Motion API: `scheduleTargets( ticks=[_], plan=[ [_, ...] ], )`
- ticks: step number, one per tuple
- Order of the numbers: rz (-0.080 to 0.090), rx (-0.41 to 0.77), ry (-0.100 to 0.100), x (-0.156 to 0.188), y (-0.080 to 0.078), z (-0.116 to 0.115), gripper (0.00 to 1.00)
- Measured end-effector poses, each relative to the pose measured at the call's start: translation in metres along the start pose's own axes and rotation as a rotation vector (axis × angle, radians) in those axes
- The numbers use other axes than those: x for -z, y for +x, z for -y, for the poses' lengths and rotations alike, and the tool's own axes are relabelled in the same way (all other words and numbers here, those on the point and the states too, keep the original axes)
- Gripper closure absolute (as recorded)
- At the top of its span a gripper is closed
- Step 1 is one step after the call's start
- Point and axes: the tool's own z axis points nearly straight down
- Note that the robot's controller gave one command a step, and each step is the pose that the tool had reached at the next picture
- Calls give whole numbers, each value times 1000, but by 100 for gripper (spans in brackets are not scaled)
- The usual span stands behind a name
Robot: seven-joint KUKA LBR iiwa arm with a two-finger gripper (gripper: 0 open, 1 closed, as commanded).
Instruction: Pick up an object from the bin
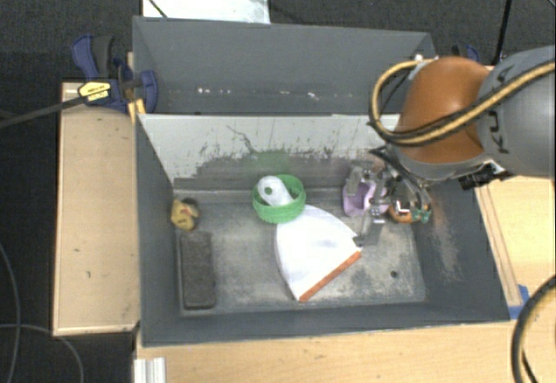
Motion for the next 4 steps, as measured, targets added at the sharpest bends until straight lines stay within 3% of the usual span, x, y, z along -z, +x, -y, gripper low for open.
scheduleTargets(
  ticks=[1, 2, 3, 4],
  plan=[
    [1, -18, 5, -39, -17, 9, 0],
    [-3, -165, 1, -38, 7, -20, 0],
    [-4, -209, 1, -44, 15, -29, 0],
    [3, -93, 1, -58, -4, -20, 100]
  ],
)
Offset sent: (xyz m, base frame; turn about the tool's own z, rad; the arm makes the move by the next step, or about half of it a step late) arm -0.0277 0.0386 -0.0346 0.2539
